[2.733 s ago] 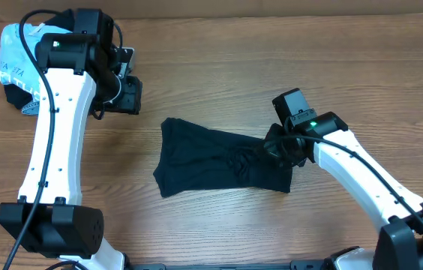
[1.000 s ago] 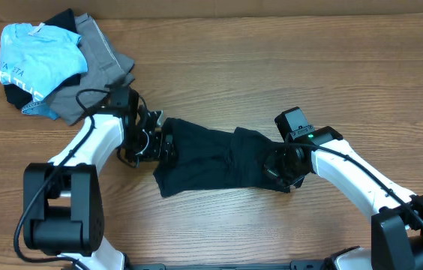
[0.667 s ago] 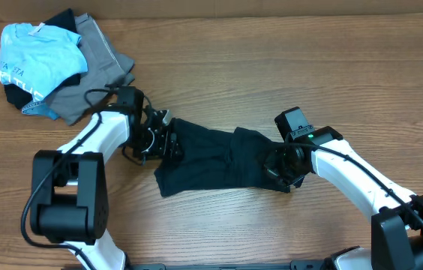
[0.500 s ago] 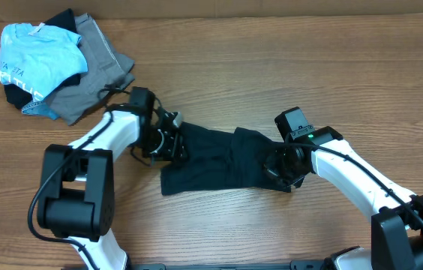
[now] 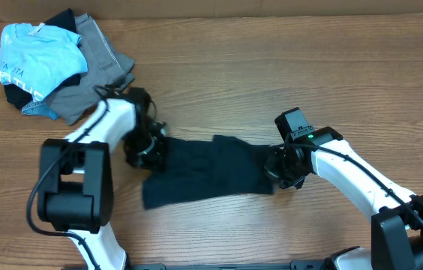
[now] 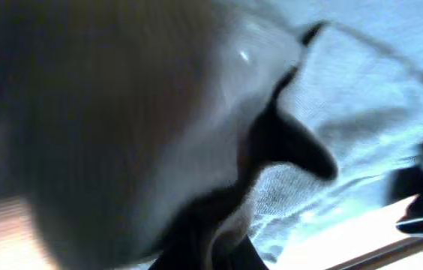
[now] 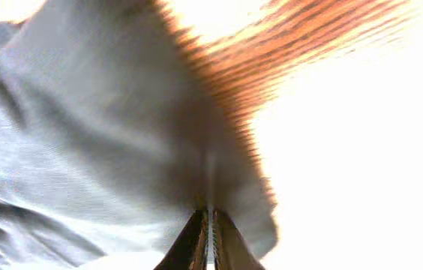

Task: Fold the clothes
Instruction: 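Fold the left end rightward over the strip with the left gripper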

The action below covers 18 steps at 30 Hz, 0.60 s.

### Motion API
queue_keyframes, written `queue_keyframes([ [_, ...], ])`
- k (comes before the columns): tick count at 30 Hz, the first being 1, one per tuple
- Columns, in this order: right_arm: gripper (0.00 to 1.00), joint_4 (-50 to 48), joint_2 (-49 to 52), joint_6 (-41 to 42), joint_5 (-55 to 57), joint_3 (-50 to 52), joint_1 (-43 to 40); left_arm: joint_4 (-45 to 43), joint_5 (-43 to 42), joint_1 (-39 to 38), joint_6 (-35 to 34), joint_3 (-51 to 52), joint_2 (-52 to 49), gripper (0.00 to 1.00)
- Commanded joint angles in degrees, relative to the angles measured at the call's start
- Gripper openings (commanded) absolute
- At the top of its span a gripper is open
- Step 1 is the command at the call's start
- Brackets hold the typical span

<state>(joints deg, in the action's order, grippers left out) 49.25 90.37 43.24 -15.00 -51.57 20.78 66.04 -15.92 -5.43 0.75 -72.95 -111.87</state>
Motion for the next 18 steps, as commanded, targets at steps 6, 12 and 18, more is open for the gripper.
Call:
queue_keyframes([
  [6,0.09,-1.16,-4.87,-8.96,-1.14,-1.44,0.02,10.45,7.28,-1.53,0.68,-19.89,4.11,0.04],
  [12,0.1,-1.55,-4.96,-8.76,-1.11,-1.44,0.04,11.85,4.26,-10.08,-2.34,-22.4,3.98,0.04],
  [18,0.14,-1.53,-4.96,-8.57,-0.46,-1.44,0.02,10.78,4.63,-20.5,-5.51,-22.29,3.87,0.06],
])
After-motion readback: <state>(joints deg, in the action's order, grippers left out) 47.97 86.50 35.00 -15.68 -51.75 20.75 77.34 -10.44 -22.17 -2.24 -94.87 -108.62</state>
